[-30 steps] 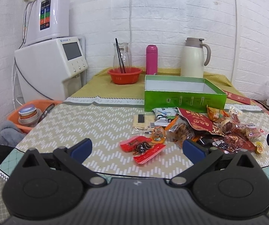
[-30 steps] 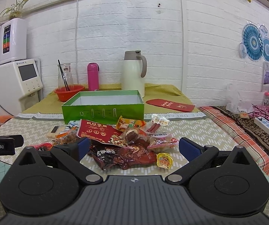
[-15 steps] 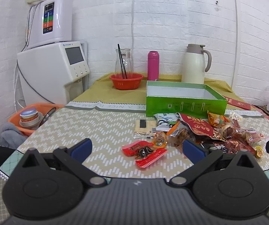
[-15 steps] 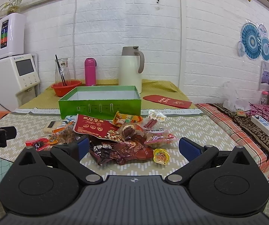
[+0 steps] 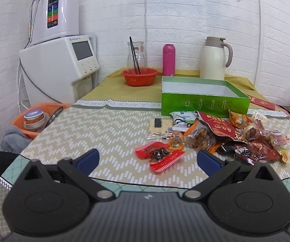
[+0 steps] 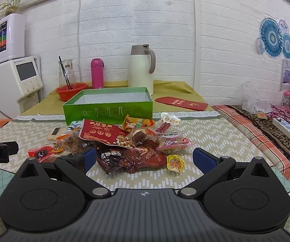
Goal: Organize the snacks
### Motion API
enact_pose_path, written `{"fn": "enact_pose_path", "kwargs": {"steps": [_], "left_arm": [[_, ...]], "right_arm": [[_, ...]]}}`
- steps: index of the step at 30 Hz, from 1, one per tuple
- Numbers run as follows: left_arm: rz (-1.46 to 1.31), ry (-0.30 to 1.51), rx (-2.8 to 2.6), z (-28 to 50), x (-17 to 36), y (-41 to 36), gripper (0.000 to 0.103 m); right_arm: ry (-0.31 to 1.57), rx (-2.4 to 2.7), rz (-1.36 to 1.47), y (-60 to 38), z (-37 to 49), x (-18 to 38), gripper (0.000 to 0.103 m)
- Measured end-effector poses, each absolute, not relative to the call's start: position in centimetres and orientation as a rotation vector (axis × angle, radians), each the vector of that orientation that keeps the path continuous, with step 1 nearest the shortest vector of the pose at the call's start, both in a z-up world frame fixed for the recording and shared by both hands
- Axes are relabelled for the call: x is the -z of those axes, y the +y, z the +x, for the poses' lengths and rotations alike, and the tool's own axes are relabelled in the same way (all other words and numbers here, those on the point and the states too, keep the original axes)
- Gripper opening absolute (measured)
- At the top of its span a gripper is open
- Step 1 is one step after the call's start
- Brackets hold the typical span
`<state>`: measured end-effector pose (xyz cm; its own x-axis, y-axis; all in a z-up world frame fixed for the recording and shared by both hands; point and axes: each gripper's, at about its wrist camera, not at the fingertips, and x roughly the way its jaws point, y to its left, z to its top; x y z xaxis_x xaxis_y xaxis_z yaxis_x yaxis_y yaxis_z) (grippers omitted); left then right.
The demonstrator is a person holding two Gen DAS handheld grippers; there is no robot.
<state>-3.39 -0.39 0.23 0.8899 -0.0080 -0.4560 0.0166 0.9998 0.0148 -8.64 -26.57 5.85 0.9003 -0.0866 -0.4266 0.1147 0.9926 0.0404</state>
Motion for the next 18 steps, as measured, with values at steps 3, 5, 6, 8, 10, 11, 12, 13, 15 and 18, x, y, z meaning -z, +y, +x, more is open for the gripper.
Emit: {"fn": "enact_pose_path", "kwargs": {"steps": [3,5,6,8,10,11,12,13,15,18], "left_arm": [[0.023,0.475,0.02,-3.28,-0.26,-0.38,0.103],[0.027,0.471,0.028,-3.34,-0.26,-0.4,0.103],[0.027,0.47,0.033,-3.39,-0.27,-0.41,0.103],[0.026,0.47,0.033,-3.42,-0.31,-0.46,0.103],[0.03,0.469,0.03,-3.43,-0.31,-0.55,0.103],[0.029,0.471,0.028,-3.42,-0.31,-0.53,0.103],[0.026,0.472,0.029,-3.42,-0.31,-0.44,0.103],[0.022,0.473,0.029,-3.39,-0.3,-0.41,0.103],[0.018,0.472,0.032,-3.39,-0.28,-0.39,0.103],[0.023,0.471,0.031,-3.43,-0.28,-0.4,0.103]], "right_arm": [[0.44,0.108,0.059,-26.53,-8.57,-5.82,0.103],[0.438,0.107,0.055,-26.51,-8.57,-5.8,0.103],[0.438,0.106,0.053,-26.49,-8.57,-5.81,0.103],[0.438,0.106,0.047,-26.42,-8.54,-5.8,0.103],[0.435,0.103,0.042,-26.34,-8.55,-5.78,0.103],[0.433,0.1,0.042,-26.32,-8.59,-5.79,0.103],[0.433,0.097,0.042,-26.31,-8.6,-5.79,0.103],[0.435,0.095,0.042,-26.3,-8.59,-5.78,0.103],[0.44,0.094,0.046,-26.31,-8.57,-5.73,0.103],[0.446,0.091,0.053,-26.37,-8.51,-5.7,0.103]]}}
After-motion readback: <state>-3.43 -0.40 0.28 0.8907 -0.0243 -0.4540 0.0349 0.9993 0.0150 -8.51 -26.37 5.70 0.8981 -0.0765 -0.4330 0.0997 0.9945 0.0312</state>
